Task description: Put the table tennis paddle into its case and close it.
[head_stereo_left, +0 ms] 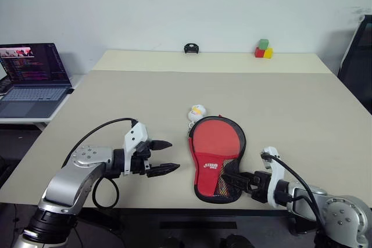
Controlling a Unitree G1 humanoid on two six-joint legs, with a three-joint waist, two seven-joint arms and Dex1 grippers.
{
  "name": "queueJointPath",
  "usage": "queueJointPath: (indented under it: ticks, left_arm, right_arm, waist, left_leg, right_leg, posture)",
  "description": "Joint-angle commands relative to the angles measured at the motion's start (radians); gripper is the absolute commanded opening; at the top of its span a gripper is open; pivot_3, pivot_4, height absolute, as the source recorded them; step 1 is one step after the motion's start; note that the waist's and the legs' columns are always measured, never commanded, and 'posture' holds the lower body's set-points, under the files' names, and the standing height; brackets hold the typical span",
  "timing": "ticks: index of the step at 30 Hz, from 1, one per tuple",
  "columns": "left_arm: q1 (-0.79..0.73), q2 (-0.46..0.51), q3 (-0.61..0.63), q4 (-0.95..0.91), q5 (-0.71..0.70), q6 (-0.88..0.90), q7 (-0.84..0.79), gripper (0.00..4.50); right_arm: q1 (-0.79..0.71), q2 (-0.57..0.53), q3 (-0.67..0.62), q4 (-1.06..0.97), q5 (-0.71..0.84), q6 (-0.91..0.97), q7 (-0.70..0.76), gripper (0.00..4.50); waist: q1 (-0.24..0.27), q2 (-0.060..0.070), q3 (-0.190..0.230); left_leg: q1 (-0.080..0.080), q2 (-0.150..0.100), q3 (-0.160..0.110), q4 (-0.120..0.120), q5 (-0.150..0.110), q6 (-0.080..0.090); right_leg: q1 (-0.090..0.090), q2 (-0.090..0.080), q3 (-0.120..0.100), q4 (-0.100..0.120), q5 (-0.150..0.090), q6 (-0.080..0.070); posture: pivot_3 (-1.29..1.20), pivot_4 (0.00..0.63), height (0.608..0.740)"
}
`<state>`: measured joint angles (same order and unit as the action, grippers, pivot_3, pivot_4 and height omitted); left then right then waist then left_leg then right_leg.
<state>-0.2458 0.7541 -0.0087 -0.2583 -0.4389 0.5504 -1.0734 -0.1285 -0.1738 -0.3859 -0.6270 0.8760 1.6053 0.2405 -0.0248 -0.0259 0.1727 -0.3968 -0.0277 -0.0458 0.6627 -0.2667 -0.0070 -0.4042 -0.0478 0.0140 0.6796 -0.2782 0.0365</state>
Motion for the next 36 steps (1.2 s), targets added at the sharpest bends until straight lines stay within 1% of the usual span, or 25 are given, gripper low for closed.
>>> queueJointPath:
  ticks: [1,3,6,8,12,14,16,20,22,28,32,36]
  left_arm:
    - [-0.020,-0.005,-0.004,0.006,0.004,-0.029,0.001,4.01]
    - [-0.024,-0.005,-0.004,0.011,0.003,-0.033,0.001,4.01]
    - [-0.025,-0.005,0.000,0.013,0.002,-0.037,0.006,4.01]
    - [-0.025,-0.009,0.004,0.012,0.002,-0.039,0.015,4.01]
    - [-0.037,-0.031,0.016,0.021,0.002,-0.042,0.054,4.01]
    - [-0.050,-0.045,0.020,0.031,0.004,-0.042,0.078,4.01]
    - [-0.069,-0.055,0.020,0.048,0.018,-0.048,0.101,4.01]
    - [-0.078,-0.037,0.037,0.067,0.025,-0.055,0.112,4.01]
    - [-0.071,-0.027,0.054,0.069,0.026,-0.055,0.118,4.01]
    - [-0.045,-0.021,0.101,0.057,0.023,-0.042,0.163,4.01]
    - [-0.054,-0.029,0.105,0.062,0.041,-0.026,0.218,4.01]
    - [-0.113,-0.046,0.092,0.097,0.049,0.008,0.266,4.01]
  right_arm:
    - [-0.003,-0.061,-0.060,-0.036,0.106,0.006,0.095,4.42]
    - [-0.027,-0.083,-0.097,-0.027,0.169,-0.019,0.133,4.46]
    - [-0.070,-0.170,-0.097,-0.018,0.219,-0.062,0.191,4.46]
    - [-0.113,-0.234,-0.062,0.007,0.184,-0.126,0.207,4.46]
    - [-0.198,-0.336,0.074,0.055,0.097,-0.264,0.258,4.46]
    - [-0.249,-0.342,0.141,0.097,0.061,-0.318,0.267,4.46]
    - [-0.325,-0.316,0.224,0.163,-0.001,-0.387,0.266,4.46]
    - [-0.404,-0.336,0.422,0.254,-0.149,-0.552,0.359,4.46]
    - [-0.434,-0.329,0.495,0.308,-0.225,-0.637,0.385,4.46]
    - [-0.472,-0.258,0.599,0.493,-0.387,-0.807,0.389,4.46]
    - [-0.444,-0.268,0.671,0.615,-0.514,-0.872,0.390,4.46]
    - [-0.423,-0.258,0.667,0.689,-0.561,-0.880,0.387,4.46]
  waist:
    - [-0.001,0.000,0.000]
    - [-0.003,0.000,0.000]
    - [-0.008,0.001,0.001]
    - [-0.008,0.001,0.001]
    - [-0.007,0.000,0.001]
    - [-0.008,0.000,0.001]
    - [-0.008,0.000,0.001]
    - [-0.007,0.000,0.001]
    - [-0.006,0.000,0.001]
    - [-0.005,0.000,0.001]
    - [-0.005,0.000,0.001]
    - [-0.003,-0.001,0.000]
  left_leg:
    - [0.000,0.000,0.000,0.000,0.000,0.000]
    - [0.000,0.000,0.000,0.000,0.000,0.000]
    - [0.000,0.001,0.000,0.000,0.000,0.000]
    - [0.000,0.001,0.001,0.000,0.000,0.000]
    - [0.000,0.001,0.000,0.000,0.000,0.000]
    - [0.000,0.001,0.000,0.000,0.000,0.000]
    - [0.000,0.001,0.001,0.000,0.000,0.000]
    - [0.000,0.001,0.000,0.000,0.000,0.000]
    - [-0.001,0.001,0.000,0.000,0.000,0.000]
    - [-0.002,0.002,0.000,0.000,0.000,0.000]
    - [-0.002,0.002,0.000,0.000,0.000,0.000]
    - [-0.001,0.001,0.000,0.001,0.000,0.000]
  right_leg:
    - [0.000,0.000,0.000,0.000,0.000,0.000]
    - [0.000,0.001,0.000,0.000,0.000,0.000]
    - [0.000,0.001,0.000,0.000,0.000,0.000]
    - [0.000,0.001,0.000,0.000,0.000,0.000]
    - [0.000,0.001,0.000,0.000,0.000,0.000]
    - [0.000,0.002,0.000,0.000,0.000,0.000]
    - [0.000,0.002,0.000,0.000,0.000,0.000]
    - [-0.001,0.002,0.000,0.000,0.000,0.000]
    - [-0.001,0.002,0.000,-0.001,0.000,0.000]
    - [-0.002,0.001,0.000,-0.001,0.000,0.000]
    - [-0.002,0.001,0.000,-0.001,0.000,0.000]
    - [-0.001,0.001,0.000,-0.001,0.000,0.000]
  posture:
    - [0.00,0.150,0.740]
    - [0.00,0.150,0.740]
    - [0.00,0.150,0.740]
    - [0.00,0.150,0.740]
    - [0.00,0.150,0.740]
    - [0.00,0.150,0.740]
    - [0.00,0.150,0.740]
    - [0.00,0.150,0.740]
    - [0.00,0.150,0.740]
    - [0.00,0.150,0.740]
    - [0.00,0.150,0.740]
    - [0.00,0.150,0.740]
